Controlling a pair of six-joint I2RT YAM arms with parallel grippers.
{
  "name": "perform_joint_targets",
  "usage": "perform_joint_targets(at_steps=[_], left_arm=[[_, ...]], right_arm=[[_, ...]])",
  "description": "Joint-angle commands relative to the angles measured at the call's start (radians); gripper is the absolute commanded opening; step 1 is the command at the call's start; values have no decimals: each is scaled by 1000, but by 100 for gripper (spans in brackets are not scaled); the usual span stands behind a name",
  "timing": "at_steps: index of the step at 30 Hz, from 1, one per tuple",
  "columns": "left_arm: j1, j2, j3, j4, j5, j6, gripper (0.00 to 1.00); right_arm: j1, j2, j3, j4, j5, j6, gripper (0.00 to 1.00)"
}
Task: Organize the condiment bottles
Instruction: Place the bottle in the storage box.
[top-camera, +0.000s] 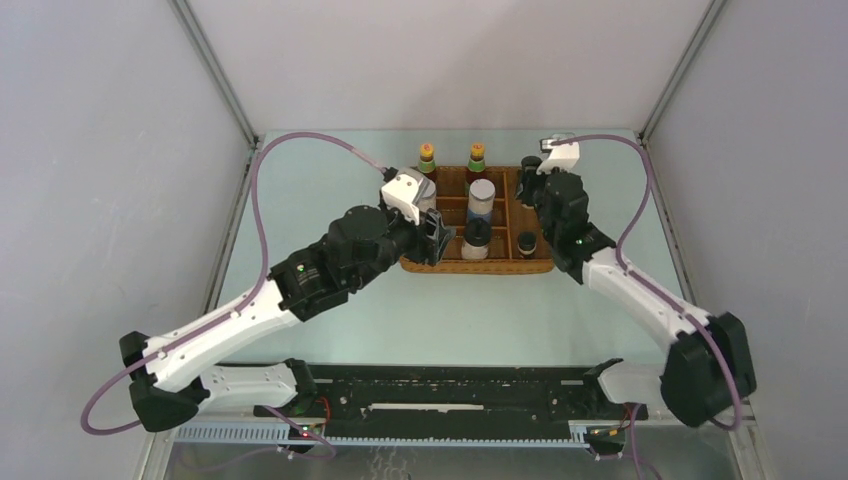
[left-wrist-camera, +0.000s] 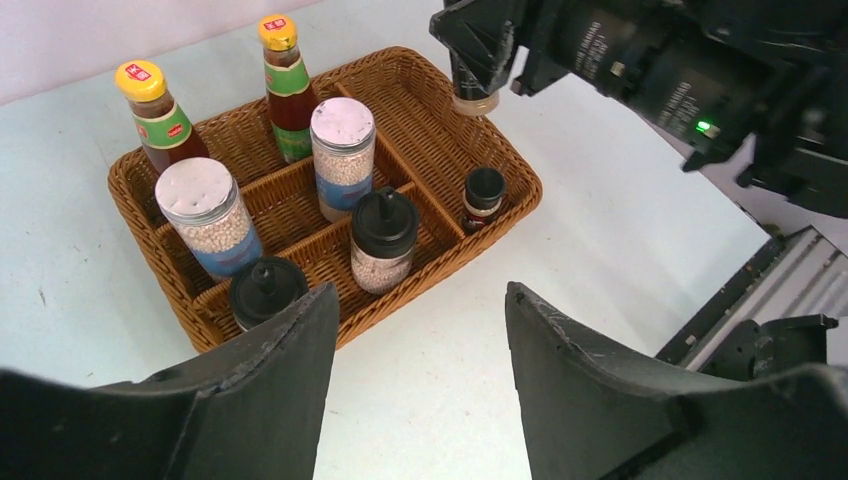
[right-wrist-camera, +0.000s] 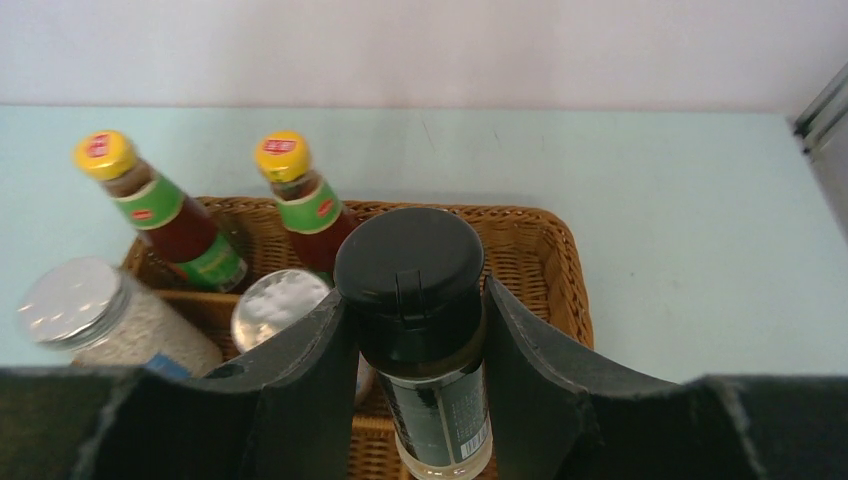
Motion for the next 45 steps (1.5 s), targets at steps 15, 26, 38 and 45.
perform_joint_targets(at_steps=[15,26,38,45], left_arm=[[4,-50,-316,583,-8,-22,67],[4,-44,-355,684,44,-13,67],[4,-48,-371,711,45,-6,66],[4,-56,-372,707,51,6,66]], right_arm=[[-275,554,182,417,-325,161,0],[-314,685,325,325,-316,152,0],[-312,745,450,125,-264,164,0],[-300,760,499,27,-244,203,0]])
